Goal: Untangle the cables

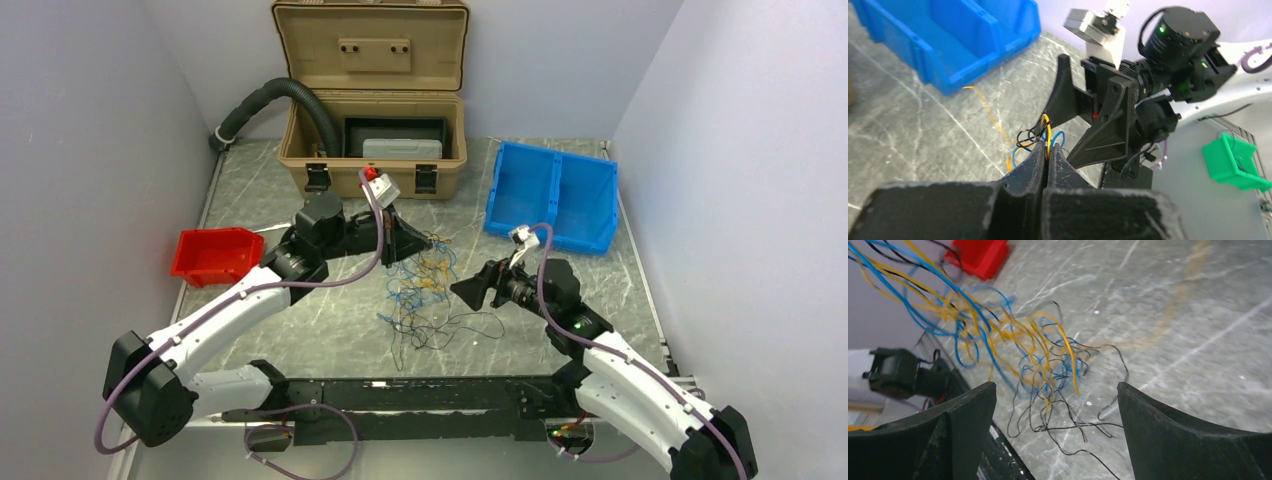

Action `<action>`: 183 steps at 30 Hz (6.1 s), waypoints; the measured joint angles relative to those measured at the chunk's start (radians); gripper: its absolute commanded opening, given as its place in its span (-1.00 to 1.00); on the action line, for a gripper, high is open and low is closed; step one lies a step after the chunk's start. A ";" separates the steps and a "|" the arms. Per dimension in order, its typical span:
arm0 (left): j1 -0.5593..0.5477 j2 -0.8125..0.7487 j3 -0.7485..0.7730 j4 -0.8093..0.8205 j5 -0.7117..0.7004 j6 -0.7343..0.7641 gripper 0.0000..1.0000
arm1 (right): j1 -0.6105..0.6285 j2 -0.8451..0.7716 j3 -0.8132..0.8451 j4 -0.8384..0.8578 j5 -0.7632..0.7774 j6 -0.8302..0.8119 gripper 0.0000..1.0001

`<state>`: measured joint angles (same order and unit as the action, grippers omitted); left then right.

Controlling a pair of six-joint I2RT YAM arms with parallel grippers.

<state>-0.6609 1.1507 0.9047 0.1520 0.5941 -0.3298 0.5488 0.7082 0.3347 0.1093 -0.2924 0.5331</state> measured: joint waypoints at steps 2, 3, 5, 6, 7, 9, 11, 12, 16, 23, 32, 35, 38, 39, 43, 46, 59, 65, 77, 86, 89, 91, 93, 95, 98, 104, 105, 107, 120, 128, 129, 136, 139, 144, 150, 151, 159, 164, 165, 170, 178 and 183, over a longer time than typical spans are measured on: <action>-0.010 0.010 0.000 0.000 0.025 0.000 -1.00 | 0.000 0.029 0.016 0.029 -0.061 -0.029 0.80; -0.016 0.013 0.000 0.000 0.038 0.000 -1.00 | 0.000 0.052 0.026 0.045 -0.089 -0.040 0.80; -0.023 0.019 0.001 0.003 0.059 -0.001 -1.00 | 0.002 0.090 0.033 0.079 -0.132 -0.058 0.77; -0.027 0.023 0.002 0.004 0.068 -0.001 -1.00 | 0.002 0.102 0.035 0.090 -0.147 -0.064 0.73; -0.031 0.026 0.005 0.003 0.074 -0.001 -1.00 | 0.003 0.116 0.038 0.103 -0.165 -0.071 0.67; -0.037 0.034 0.012 0.005 0.083 -0.001 -1.00 | 0.005 0.142 0.046 0.129 -0.189 -0.079 0.55; -0.045 0.039 0.015 0.009 0.090 -0.001 -1.00 | 0.010 0.174 0.057 0.164 -0.215 -0.080 0.38; -0.047 0.041 0.016 0.009 0.091 -0.001 -1.00 | 0.011 0.190 0.061 0.186 -0.227 -0.080 0.32; -0.051 0.052 0.024 -0.004 0.090 0.004 -1.00 | 0.031 0.232 0.062 0.272 -0.278 -0.060 -0.15; -0.051 0.059 0.055 -0.062 0.024 0.031 -1.00 | 0.058 0.234 0.062 0.298 -0.259 -0.033 -1.00; 0.009 -0.037 0.052 -0.332 -0.307 0.002 -1.00 | 0.081 0.061 0.100 0.003 0.193 0.084 -1.00; 0.019 -0.063 0.038 -0.337 -0.349 -0.018 -1.00 | 0.079 0.037 0.117 -0.098 0.306 0.139 -1.00; 0.068 -0.095 0.026 -0.354 -0.440 -0.030 -1.00 | 0.047 0.001 0.114 -0.283 0.484 0.200 -1.00; 0.083 -0.100 0.025 -0.357 -0.469 -0.032 -1.00 | 0.034 -0.009 0.111 -0.347 0.544 0.221 -1.00; 0.107 -0.101 0.016 -0.360 -0.533 -0.035 -1.00 | 0.022 -0.066 0.106 -0.514 0.705 0.286 -1.00; 0.104 -0.101 -0.008 -0.358 -0.520 -0.034 -1.00 | 0.022 -0.107 0.106 -0.532 0.729 0.278 -1.00; 0.104 -0.006 -0.048 -0.178 -0.156 -0.034 -1.00 | 0.021 -0.079 0.106 -0.306 0.316 0.038 0.69; 0.104 0.012 -0.049 -0.148 -0.113 -0.034 -1.00 | 0.022 -0.013 0.106 -0.193 0.135 -0.020 0.72; 0.104 0.044 -0.048 -0.191 -0.176 -0.034 -0.75 | 0.022 0.157 0.153 -0.269 0.324 0.001 0.66; 0.104 0.071 -0.044 -0.270 -0.248 -0.032 0.69 | 0.022 0.163 0.158 -0.341 0.470 0.062 0.61; 0.098 0.078 -0.044 -0.270 -0.250 -0.031 0.99 | 0.022 0.163 0.158 -0.354 0.485 0.072 0.61; 0.085 0.085 -0.042 -0.272 -0.254 -0.031 0.99 | 0.022 0.162 0.158 -0.356 0.492 0.077 0.61; 0.065 0.098 -0.034 -0.275 -0.261 -0.031 0.99 | 0.022 0.160 0.158 -0.357 0.496 0.081 0.61; 0.043 0.117 -0.021 -0.278 -0.270 -0.030 0.99 | 0.022 0.158 0.158 -0.357 0.497 0.085 0.61; 0.013 0.158 0.002 -0.277 -0.279 -0.027 0.99 | 0.021 0.155 0.158 -0.359 0.497 0.090 0.60; -0.040 0.296 0.065 -0.277 -0.286 -0.026 0.99 | 0.019 0.159 0.162 -0.396 0.534 0.126 0.53; -0.048 0.326 0.080 -0.278 -0.287 -0.026 0.99 | 0.016 0.164 0.165 -0.409 0.543 0.134 0.52; -0.062 0.385 0.111 -0.285 -0.287 -0.026 0.99 | 0.004 0.183 0.171 -0.425 0.555 0.151 0.51; -0.116 0.691 0.331 -0.365 -0.299 0.002 0.70 | -0.074 0.377 0.159 -0.348 0.426 0.165 0.22; -0.116 0.758 0.343 -0.367 -0.349 -0.013 0.20 | -0.074 0.571 0.161 -0.201 0.343 0.147 -0.20; -0.117 0.767 0.343 -0.366 -0.352 -0.016 0.02 | -0.074 0.585 0.169 -0.183 0.336 0.143 -0.36; -0.114 0.790 0.283 -0.273 -0.364 -0.047 -1.00 | -0.074 0.608 0.175 -0.176 0.323 0.142 -0.99; -0.101 0.762 0.234 -0.229 -0.378 -0.058 -1.00 | -0.079 0.544 0.175 -0.216 0.357 0.146 -1.00; -0.019 0.663 0.129 -0.229 -0.405 -0.058 -1.00 | -0.127 0.377 0.175 -0.303 0.429 0.161 -1.00; 0.109 0.521 0.065 -0.251 -0.457 -0.057 -1.00 | -0.245 0.166 0.175 -0.398 0.488 0.167 -1.00; 0.115 0.502 0.065 -0.257 -0.467 -0.057 -1.00 | -0.255 0.146 0.175 -0.409 0.492 0.163 -1.00; 0.147 0.432 0.109 -0.346 -0.532 -0.042 -1.00 | -0.260 0.136 0.267 -0.470 0.473 0.089 -1.00; 0.182 0.428 0.198 -0.418 -0.610 -0.026 -1.00 | -0.260 0.156 0.344 -0.474 0.473 0.060 -0.63; 0.195 0.422 0.207 -0.428 -0.623 -0.026 -1.00 | -0.260 0.162 0.355 -0.474 0.467 0.055 -0.25; 0.262 0.348 0.212 -0.470 -0.661 -0.028 -1.00 | -0.260 0.213 0.373 -0.473 0.391 0.023 0.53; 0.265 0.332 0.180 -0.444 -0.571 -0.049 -0.84 | -0.226 0.248 0.359 -0.475 0.222 -0.008 0.83; 0.256 0.322 0.090 -0.412 -0.522 -0.058 -0.16 | -0.008 0.296 0.362 -0.557 0.252 0.019 1.00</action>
<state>-0.4046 1.4723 0.9951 -0.2596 0.0723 -0.3874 0.5411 1.0039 0.6964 -0.4477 -0.0406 0.5526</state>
